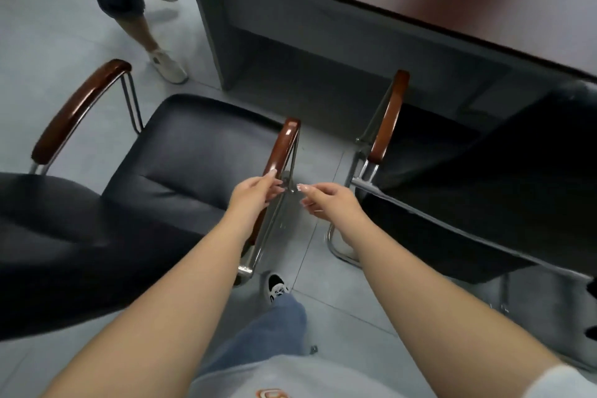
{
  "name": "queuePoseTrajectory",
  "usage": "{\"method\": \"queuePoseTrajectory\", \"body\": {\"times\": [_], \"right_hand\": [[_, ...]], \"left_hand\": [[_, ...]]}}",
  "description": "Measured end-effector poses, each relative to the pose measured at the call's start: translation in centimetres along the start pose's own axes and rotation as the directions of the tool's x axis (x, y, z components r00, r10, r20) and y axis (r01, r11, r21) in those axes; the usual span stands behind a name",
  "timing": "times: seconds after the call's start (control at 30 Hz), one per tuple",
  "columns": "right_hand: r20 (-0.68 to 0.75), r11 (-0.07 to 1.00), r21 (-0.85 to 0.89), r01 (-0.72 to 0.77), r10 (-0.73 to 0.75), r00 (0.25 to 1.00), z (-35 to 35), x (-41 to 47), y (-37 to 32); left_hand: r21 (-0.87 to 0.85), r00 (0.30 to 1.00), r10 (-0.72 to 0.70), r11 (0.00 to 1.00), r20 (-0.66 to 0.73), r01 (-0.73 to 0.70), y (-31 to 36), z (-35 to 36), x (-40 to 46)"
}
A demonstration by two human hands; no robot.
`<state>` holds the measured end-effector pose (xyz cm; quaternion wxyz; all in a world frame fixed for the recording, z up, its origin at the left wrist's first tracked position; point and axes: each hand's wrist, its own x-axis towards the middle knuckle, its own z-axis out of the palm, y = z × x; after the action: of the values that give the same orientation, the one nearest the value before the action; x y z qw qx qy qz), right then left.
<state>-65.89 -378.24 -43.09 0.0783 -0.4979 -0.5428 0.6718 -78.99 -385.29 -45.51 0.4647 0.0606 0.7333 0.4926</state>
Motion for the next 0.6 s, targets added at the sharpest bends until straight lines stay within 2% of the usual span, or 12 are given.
{"method": "queuePoseTrajectory", "body": {"times": [0.1, 0.23, 0.43, 0.6], "right_hand": [[0.025, 0.998, -0.049, -0.046, 0.048, 0.999, -0.3, 5.3, -2.9], [0.02, 0.992, -0.053, -0.117, 0.118, 0.993, -0.1, 10.3, -4.6], [0.034, 0.946, -0.023, -0.322, 0.323, 0.946, 0.7, 16.9, -4.4], [0.029, 0.886, -0.019, -0.464, 0.464, 0.885, 0.8, 21.7, -4.0]], "left_hand": [[-0.006, 0.992, -0.048, 0.999, -0.116, 0.047, 1.5, 0.8, 4.6], [0.012, 0.98, -0.109, 0.994, -0.169, 0.112, 3.1, 1.0, 8.0], [0.086, 0.973, -0.184, 0.977, -0.14, 0.197, 3.5, 0.8, 12.5], [0.113, 0.947, -0.301, 0.943, -0.115, 0.314, 2.6, 0.8, 14.5]]}}
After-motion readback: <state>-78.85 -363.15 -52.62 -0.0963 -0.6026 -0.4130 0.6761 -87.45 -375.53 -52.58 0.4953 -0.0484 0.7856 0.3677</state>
